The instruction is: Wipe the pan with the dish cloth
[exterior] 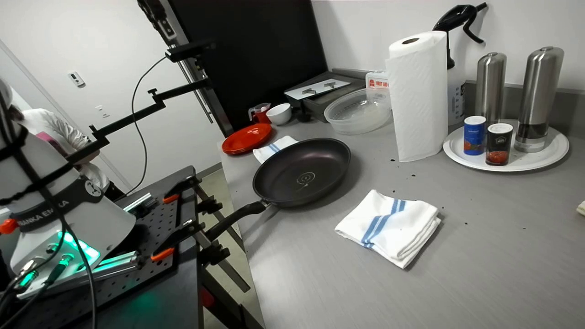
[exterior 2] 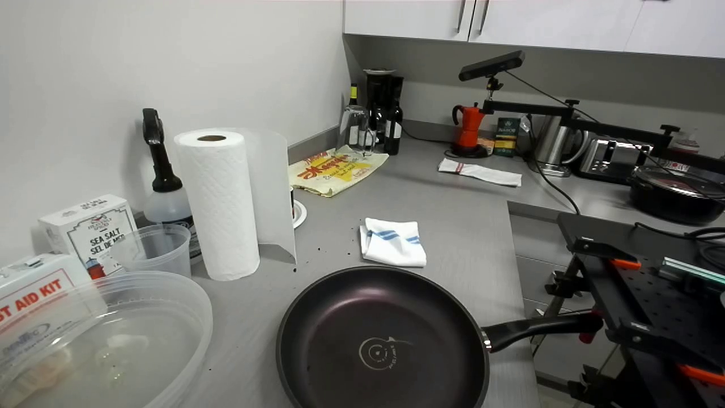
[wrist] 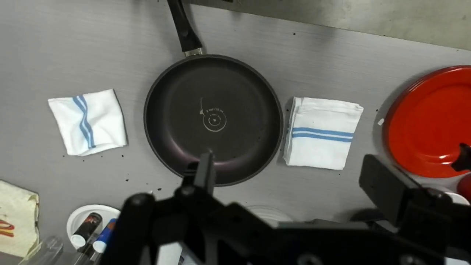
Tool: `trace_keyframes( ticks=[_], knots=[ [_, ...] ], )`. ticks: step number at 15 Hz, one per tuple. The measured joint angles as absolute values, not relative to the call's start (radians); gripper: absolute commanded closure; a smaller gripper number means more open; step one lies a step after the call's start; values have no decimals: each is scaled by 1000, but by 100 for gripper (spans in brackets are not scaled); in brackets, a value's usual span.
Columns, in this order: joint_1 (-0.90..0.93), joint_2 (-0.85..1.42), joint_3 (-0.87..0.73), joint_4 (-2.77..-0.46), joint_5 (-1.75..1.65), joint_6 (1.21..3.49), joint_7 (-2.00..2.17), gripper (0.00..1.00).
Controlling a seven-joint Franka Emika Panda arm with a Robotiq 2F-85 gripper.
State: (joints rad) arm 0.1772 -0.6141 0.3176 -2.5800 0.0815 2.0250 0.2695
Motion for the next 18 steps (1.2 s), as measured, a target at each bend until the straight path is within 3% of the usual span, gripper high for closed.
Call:
trace_keyframes(
  ticks=[10, 18],
  knots=[
    [-4, -336, 295, -2590, -41, 2253, 521, 0],
    [-103, -147, 176, -2544, -202, 2347, 730, 0]
  ],
)
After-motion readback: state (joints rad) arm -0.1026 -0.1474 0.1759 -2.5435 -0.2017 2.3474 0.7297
